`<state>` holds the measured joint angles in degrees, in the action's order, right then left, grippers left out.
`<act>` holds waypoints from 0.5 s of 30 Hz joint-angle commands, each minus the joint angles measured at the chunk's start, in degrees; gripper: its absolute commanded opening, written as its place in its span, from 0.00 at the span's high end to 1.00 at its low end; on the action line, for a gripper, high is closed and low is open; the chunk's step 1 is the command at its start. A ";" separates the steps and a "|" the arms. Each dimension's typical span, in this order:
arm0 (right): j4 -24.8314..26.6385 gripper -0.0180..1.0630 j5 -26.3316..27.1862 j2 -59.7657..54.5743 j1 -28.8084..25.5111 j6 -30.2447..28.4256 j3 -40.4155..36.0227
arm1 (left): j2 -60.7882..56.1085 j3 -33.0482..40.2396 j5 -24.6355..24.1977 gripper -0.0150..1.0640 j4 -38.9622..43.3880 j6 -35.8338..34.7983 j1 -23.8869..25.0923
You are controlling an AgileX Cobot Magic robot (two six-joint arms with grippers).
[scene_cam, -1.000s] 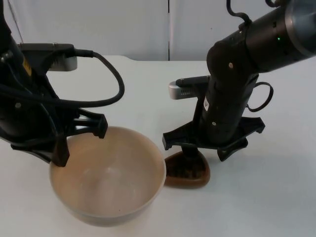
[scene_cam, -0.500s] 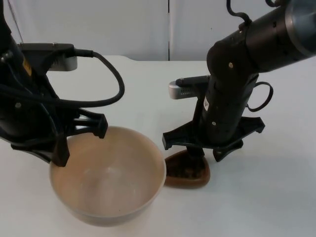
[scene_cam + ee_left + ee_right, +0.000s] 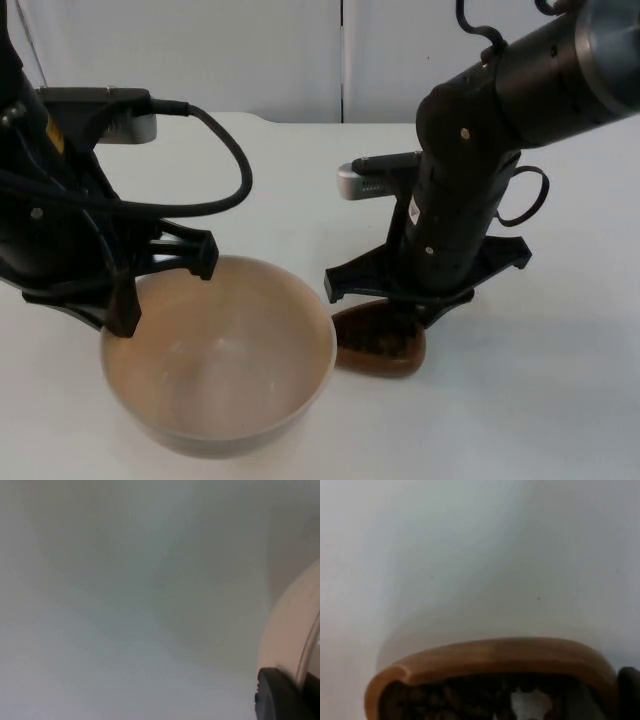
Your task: Pick up the bowl with the left hand and pour the coffee beans from the cup into the bowl with the right hand.
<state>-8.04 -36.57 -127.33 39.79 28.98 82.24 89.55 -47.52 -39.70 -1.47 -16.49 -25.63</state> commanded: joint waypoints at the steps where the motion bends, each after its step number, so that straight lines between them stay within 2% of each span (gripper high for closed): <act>1: -0.82 0.91 0.14 -0.37 0.13 0.13 -0.16 | -0.47 0.16 0.56 0.99 -0.44 -0.45 -0.37; 2: -0.82 0.91 0.14 -0.37 0.13 0.13 -0.16 | -0.47 0.16 0.56 0.99 -0.44 -0.45 -0.37; 4: -0.82 0.98 0.28 -0.11 0.13 0.13 -0.16 | -0.47 0.16 0.56 0.99 -0.44 -0.45 -0.37; 8: -0.82 0.98 0.28 0.34 0.13 -0.01 -0.02 | -0.47 0.16 0.56 0.99 -0.44 -0.45 -0.37; 15: -1.53 0.98 -2.86 2.61 0.13 -1.65 -0.01 | -0.47 0.16 0.66 0.99 -0.44 -0.45 -0.37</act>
<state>-8.92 -38.61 -126.09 39.83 28.09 82.24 89.55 -47.52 -39.59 -1.47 -16.49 -25.63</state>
